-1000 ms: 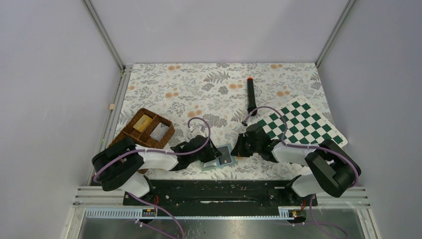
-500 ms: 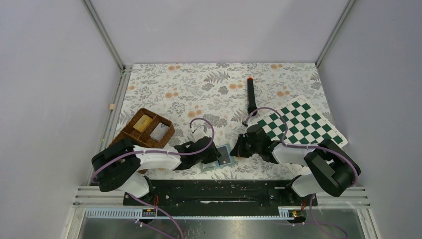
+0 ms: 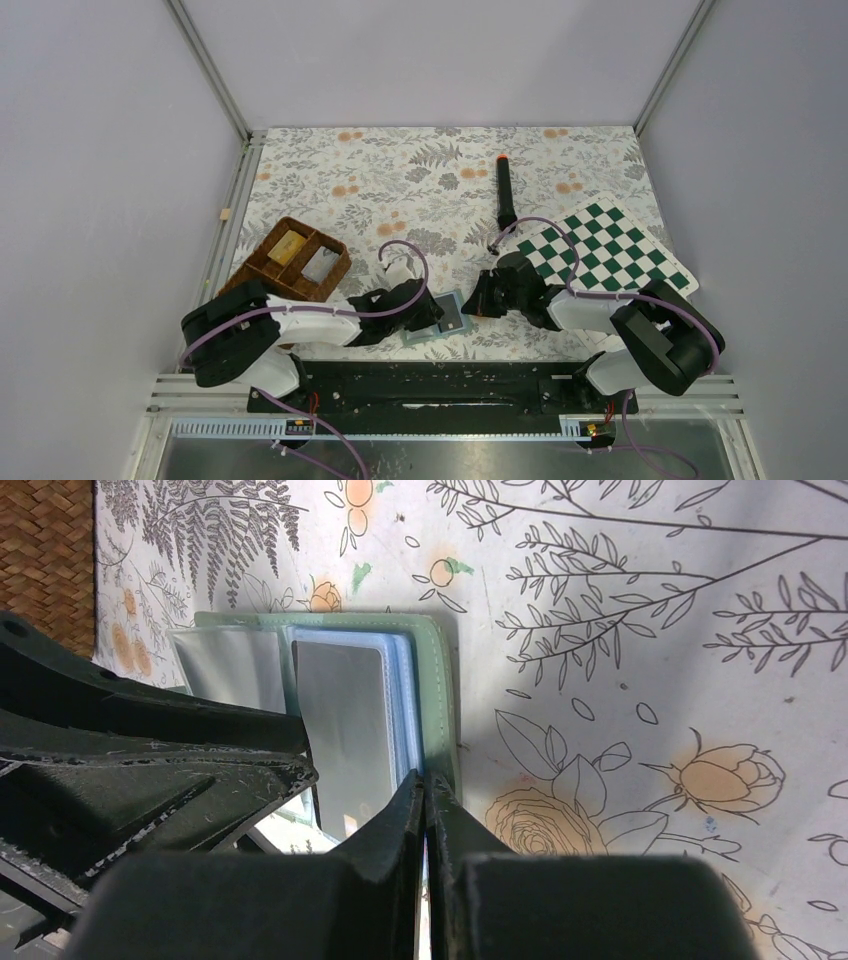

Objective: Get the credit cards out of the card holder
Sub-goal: Remove the credit card from the card holder.

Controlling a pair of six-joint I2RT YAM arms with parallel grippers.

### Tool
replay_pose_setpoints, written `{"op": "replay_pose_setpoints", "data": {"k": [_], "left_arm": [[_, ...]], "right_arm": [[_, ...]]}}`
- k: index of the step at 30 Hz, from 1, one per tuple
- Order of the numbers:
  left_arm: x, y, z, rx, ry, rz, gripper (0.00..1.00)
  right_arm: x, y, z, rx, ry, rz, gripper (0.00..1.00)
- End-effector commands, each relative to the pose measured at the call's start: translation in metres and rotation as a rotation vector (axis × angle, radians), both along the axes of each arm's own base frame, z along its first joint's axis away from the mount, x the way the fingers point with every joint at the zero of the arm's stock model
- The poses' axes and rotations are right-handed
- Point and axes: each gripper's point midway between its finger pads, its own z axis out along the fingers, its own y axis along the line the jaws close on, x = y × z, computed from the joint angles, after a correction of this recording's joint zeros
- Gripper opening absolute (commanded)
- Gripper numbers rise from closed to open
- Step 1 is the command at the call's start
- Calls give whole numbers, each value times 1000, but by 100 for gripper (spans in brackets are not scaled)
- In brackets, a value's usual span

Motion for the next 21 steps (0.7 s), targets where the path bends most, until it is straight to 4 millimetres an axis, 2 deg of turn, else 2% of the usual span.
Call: {"op": "replay_pose_setpoints", "data": {"k": [1,3,5,9,15,21], "left_arm": [[-12,1,0,-102,6,-14,33],[-12,-6,20,-199,-41,-40,31],[-11,-11,31,-249,-77,-55,30],[-11,-16,41,-297,-110,-79,29],[-12,-13,34,-272,-92,-71,29],[-9,10,24,-165,-71,-3,30]], "right_arm": [[-31,-11,-21,-40,112,36,3],[-31,-9,-20,-25,110,33,3],[-31,-8,-19,-20,111,33,3],[-31,-6,-18,-9,115,33,3],[-32,-6,-14,5,117,27,3],[-23,-15,18,-26,27,6,16]]}}
